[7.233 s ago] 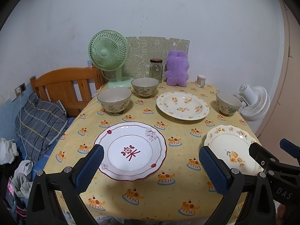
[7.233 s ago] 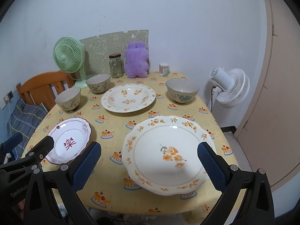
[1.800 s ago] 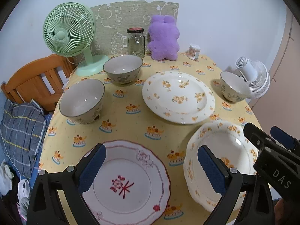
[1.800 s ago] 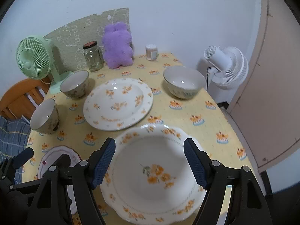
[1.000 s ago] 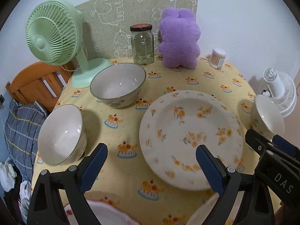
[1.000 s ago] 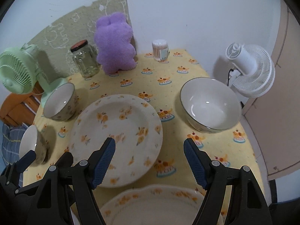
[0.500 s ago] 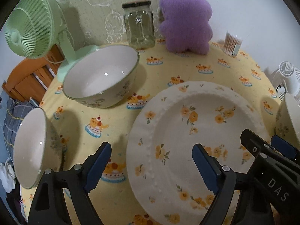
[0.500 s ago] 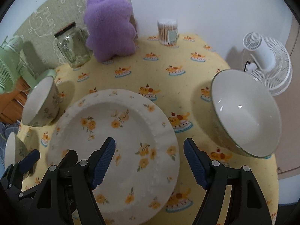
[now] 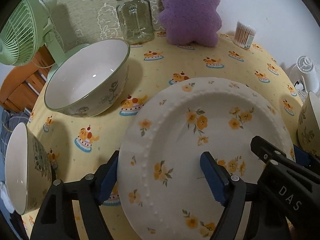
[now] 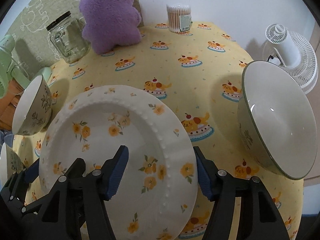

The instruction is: Organize plates and bowls

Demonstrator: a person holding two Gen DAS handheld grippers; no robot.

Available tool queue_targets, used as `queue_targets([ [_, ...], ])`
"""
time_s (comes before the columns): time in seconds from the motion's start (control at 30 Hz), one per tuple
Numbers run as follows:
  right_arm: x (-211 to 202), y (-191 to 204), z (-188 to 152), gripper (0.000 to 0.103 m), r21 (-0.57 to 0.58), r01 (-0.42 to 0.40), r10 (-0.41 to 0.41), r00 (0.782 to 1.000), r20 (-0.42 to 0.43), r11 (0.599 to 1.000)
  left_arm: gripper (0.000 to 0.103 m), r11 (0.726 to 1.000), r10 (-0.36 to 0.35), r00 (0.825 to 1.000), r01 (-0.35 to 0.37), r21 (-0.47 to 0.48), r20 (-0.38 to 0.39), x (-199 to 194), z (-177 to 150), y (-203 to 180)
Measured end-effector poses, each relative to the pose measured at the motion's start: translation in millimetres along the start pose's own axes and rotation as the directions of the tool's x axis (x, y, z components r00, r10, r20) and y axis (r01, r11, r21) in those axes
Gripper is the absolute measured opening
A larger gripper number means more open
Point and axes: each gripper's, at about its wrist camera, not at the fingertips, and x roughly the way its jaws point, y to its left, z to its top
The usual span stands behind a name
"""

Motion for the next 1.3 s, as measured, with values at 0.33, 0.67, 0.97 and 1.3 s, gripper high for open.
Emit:
queue_targets([
  [0.33,4,0,4,0.067,-0.041,-0.021,0.019,0.998,-0.053,0.999,0.081,0.999,-0.027,0.999,0.028,0.044,-0.026,1,1,1],
  [0.67,5,1,5,0.068,-0.099,-0.049,0.040,0.995,-0.096,0.994,0.081,0.993,-0.065,0.996,0.070,0.097,-0.058,4,5,2],
  [0.97,5,-3,6,0.068,-0.106,-0.095,0.084,0.991,-0.107,0.990,0.076,0.992,-0.084,0.994,0.090,0.088,-0.069,3,3,7],
  [1.3,7,-6,0,0.062,-0.096,-0.092,0.081,0.991,-0.109,0.991,0.073,0.998,-0.064,0.995,0.064,0.001,-0.076,5,4,8],
])
